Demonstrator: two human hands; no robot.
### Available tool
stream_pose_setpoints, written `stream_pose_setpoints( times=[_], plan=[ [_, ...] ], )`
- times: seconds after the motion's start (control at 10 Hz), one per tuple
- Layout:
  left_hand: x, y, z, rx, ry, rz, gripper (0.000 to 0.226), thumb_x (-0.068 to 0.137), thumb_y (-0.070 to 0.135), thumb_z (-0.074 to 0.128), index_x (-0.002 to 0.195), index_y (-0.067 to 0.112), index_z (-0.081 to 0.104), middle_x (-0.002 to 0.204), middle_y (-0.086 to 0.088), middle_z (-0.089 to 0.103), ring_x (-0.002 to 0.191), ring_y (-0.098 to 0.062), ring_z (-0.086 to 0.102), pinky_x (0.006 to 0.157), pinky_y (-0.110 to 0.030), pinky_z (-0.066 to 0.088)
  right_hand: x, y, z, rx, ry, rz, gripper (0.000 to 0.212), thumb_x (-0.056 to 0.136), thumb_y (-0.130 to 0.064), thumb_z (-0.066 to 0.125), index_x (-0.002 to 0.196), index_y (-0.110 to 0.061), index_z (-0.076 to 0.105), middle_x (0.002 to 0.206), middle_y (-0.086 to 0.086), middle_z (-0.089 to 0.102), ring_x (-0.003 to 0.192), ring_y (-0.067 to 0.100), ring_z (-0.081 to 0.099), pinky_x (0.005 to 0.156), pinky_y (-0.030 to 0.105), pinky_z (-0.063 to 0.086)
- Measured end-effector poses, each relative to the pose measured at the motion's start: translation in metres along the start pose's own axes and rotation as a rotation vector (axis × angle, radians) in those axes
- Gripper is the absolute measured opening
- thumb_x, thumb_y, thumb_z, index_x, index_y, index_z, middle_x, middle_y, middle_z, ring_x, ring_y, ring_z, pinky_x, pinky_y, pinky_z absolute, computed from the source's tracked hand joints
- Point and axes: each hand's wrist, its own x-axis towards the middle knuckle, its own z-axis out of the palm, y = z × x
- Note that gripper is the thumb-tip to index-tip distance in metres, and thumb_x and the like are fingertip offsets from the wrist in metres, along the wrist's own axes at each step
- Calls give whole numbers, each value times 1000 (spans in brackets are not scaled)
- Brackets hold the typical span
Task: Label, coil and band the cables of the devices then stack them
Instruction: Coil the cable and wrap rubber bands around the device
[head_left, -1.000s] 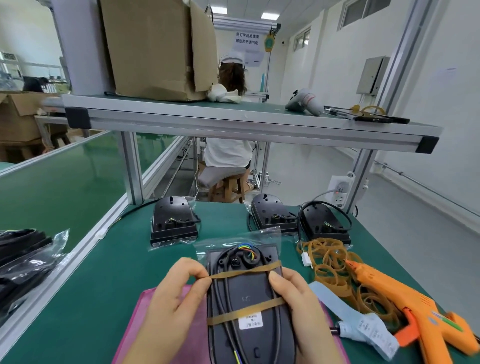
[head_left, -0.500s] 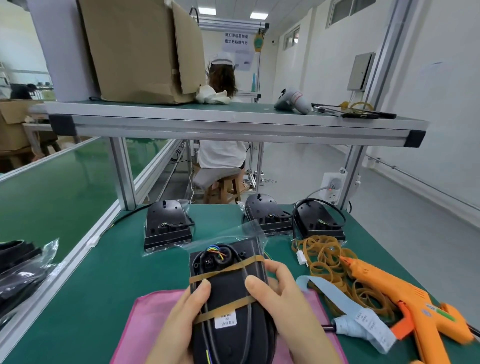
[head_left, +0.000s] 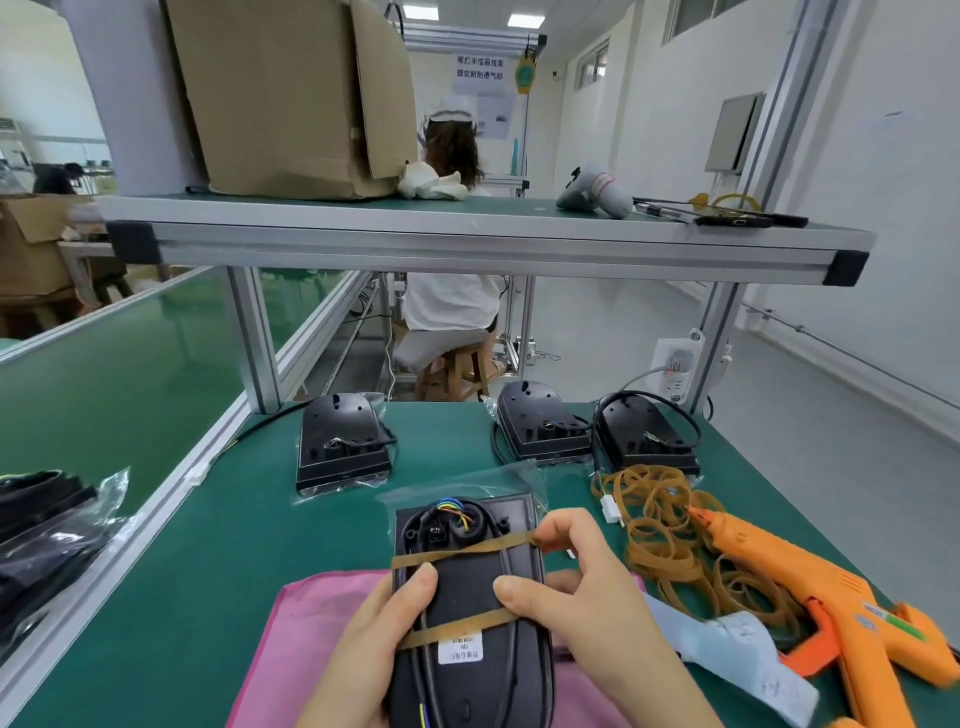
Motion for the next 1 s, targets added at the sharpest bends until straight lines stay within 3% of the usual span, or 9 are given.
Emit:
stream_pose_setpoints(
  times=[0.1,0.2,0.3,0.5,0.6,0.7,0.8,0.9,1.0],
  plan=[
    [-12,9,11,-1,-87,8,47,60,40,82,101,19,76,107,-15,73,98,-33,71,73,-39,60,0,2,-3,57,-61,55,42,58,-45,80,82,-39,46,71,-11,54,61,10,47,58,19,43],
    [-9,10,13,6,-111,21,47,60,32,75,102,12,75,101,-17,74,90,-32,73,67,-35,59,1,5,-2,160,-89,100,45,52,-42,79,78,-30,45,72,8,53,66,19,45,67,33,40],
    [-12,14,18,59,-67,38,51,64,33,73,109,10,70,100,-14,75,91,-29,73,77,-37,55,1,9,-1,232,-84,115,47,55,-32,80,82,-19,44,71,13,50,68,22,43,69,35,36],
    [-16,15,19,111,-64,57,51,63,35,73,107,10,71,99,-11,76,90,-26,74,70,-31,57,1,18,0,234,-56,133,47,55,-29,81,77,-13,43,63,6,42,60,18,37,54,27,31],
    [-15,14,20,106,-47,68,43,69,30,72,106,8,69,97,-12,76,86,-26,74,60,-24,57,2,24,3,283,-42,182,49,53,-25,81,84,-11,46,75,7,56,62,20,49,58,29,40],
    [-15,14,22,137,-11,104,31,80,23,72,108,10,68,96,-8,76,86,-23,74,62,-25,56,5,33,8,390,-13,241,58,53,-21,79,104,-20,53,101,5,68,80,20,69,70,31,54],
    [-11,15,22,210,3,142,30,82,21,73,111,14,66,96,-1,77,89,-16,73,72,-26,55,7,36,12,520,-71,301,67,58,-7,84,118,-17,57,107,18,70,100,35,67,96,50,49],
    [-14,17,22,257,-78,181,25,85,18,70,109,24,64,93,17,75,85,5,69,66,-7,49,9,38,14,699,-144,341,45,68,-1,67,113,1,63,107,27,68,96,41,67,91,55,51],
    [-12,18,15,247,-93,139,30,77,38,70,105,38,58,87,35,68,81,26,58,61,3,43,10,42,15,808,-114,360,41,69,3,61,110,5,64,107,30,67,86,38,68,77,50,58]
  ],
)
